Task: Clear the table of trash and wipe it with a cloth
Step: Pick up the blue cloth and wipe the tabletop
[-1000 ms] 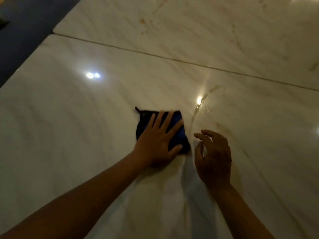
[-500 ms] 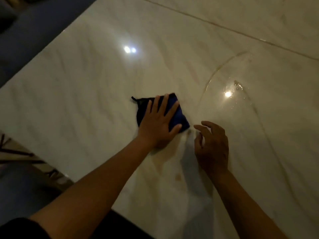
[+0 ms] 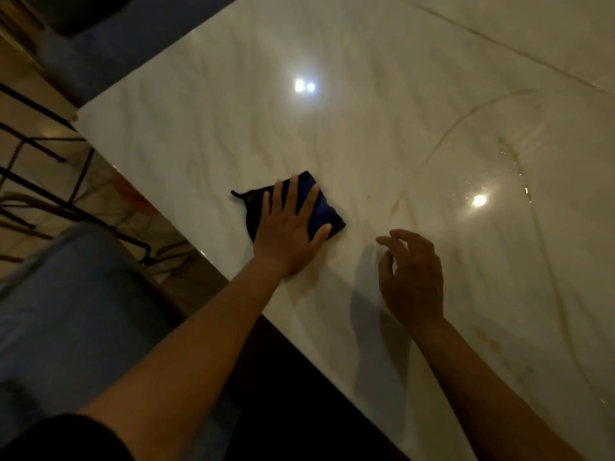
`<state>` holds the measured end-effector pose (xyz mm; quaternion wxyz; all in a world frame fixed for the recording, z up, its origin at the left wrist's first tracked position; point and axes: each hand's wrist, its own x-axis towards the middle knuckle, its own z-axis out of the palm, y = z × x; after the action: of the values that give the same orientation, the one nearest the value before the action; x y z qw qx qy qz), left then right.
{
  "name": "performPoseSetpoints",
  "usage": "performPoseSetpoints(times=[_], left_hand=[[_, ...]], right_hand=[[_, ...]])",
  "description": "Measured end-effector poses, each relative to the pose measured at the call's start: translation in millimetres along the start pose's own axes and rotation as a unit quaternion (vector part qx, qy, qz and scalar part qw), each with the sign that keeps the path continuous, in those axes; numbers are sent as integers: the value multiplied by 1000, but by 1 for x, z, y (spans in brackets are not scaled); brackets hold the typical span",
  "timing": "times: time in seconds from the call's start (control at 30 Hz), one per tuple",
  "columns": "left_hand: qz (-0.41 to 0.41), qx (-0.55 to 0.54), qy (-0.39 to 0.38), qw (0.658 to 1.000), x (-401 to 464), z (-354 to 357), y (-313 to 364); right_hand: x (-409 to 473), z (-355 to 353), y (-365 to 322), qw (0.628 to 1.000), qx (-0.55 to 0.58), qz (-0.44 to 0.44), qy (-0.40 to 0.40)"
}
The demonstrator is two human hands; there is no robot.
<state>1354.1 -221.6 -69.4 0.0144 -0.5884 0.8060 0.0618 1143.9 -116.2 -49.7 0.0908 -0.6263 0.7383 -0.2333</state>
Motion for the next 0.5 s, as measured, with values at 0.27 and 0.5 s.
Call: performPoseSetpoints(times=[0.27, 0.5], left_hand=[[156, -50, -31, 986, -136, 10, 49], [80, -24, -22, 996, -6, 2, 43]], right_hand=[[-12, -3, -5, 1000, 13, 6, -2], [11, -15, 26, 996, -62, 67, 10]])
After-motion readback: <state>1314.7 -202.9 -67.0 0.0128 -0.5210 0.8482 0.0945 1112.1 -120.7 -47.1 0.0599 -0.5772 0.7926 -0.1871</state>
